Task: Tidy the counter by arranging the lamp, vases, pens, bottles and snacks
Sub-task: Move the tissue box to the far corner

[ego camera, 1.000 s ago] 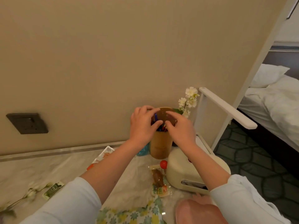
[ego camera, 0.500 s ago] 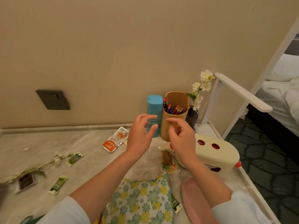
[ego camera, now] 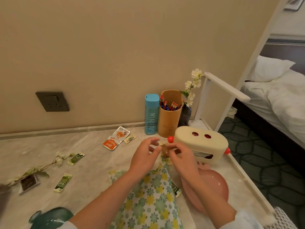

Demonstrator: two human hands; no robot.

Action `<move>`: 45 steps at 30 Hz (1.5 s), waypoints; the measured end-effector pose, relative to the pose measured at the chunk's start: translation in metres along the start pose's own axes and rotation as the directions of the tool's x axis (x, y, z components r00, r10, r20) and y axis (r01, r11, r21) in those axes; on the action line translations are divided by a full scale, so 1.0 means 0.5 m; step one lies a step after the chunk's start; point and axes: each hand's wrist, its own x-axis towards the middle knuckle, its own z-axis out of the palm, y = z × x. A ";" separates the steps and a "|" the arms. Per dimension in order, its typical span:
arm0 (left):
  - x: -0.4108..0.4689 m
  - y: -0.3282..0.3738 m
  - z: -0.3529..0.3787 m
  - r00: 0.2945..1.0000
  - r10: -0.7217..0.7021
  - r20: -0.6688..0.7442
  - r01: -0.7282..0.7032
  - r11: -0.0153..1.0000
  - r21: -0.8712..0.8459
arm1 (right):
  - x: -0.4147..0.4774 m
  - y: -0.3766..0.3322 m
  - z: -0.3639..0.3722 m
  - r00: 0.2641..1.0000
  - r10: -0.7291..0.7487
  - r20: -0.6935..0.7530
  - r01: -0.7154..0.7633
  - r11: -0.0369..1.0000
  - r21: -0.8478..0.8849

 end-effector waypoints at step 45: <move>0.024 0.086 0.034 0.881 0.052 -0.470 0.040 0.982 0.184 | 0.132 -0.035 -0.118 0.922 -0.337 0.192 0.388 0.829 -0.404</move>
